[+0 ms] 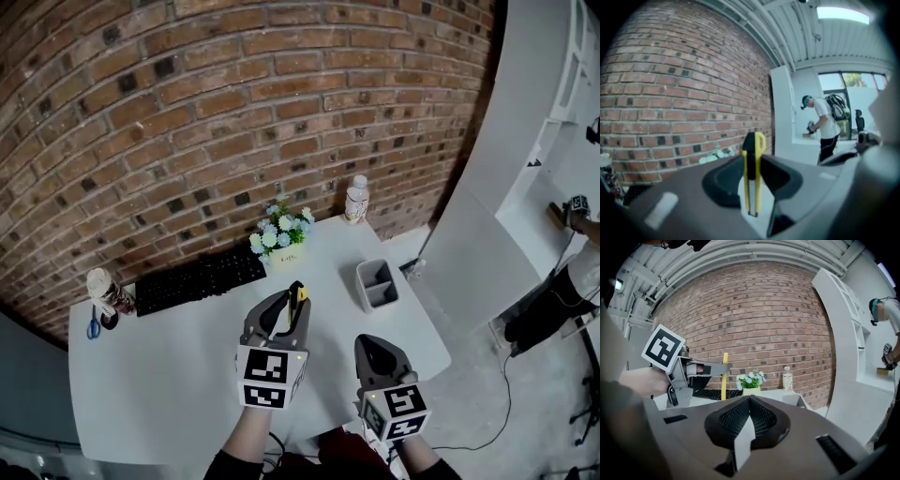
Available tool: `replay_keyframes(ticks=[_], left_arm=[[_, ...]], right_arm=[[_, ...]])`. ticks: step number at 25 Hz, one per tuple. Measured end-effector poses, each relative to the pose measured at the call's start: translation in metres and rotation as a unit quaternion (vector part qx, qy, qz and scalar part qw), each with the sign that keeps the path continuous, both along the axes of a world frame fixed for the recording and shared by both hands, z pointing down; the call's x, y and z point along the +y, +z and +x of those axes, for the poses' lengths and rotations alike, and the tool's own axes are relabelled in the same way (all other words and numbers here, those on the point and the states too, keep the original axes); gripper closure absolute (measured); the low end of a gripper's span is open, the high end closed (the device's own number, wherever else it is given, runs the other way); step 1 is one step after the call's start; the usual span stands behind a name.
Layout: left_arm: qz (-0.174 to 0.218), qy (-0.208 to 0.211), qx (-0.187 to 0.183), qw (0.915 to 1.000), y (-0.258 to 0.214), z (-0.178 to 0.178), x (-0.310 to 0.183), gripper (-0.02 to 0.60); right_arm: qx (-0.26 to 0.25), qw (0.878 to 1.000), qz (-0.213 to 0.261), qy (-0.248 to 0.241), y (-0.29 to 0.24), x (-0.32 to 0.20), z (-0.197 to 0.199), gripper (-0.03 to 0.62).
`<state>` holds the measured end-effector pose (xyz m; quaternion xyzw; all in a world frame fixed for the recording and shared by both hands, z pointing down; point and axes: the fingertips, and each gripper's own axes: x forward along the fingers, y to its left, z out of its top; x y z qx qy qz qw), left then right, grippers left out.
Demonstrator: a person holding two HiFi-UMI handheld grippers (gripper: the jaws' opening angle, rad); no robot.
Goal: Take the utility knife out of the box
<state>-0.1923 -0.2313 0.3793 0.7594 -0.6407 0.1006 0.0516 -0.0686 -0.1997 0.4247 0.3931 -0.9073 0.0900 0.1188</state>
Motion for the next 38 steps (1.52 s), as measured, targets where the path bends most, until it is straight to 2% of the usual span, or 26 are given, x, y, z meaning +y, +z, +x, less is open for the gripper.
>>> replay_keyframes(ticks=[12,38], left_arm=[[-0.003,-0.017,0.013,0.9998,0.003,-0.022,0.053,0.466],[-0.02,-0.028,0.021,0.9992,0.018,-0.024,0.144,0.466]], right_arm=[[0.0,1.0,0.017,-0.008,-0.013,0.032,-0.016,0.586],[-0.007,1.0,0.023,-0.005,-0.02,0.078,-0.008,0.586]])
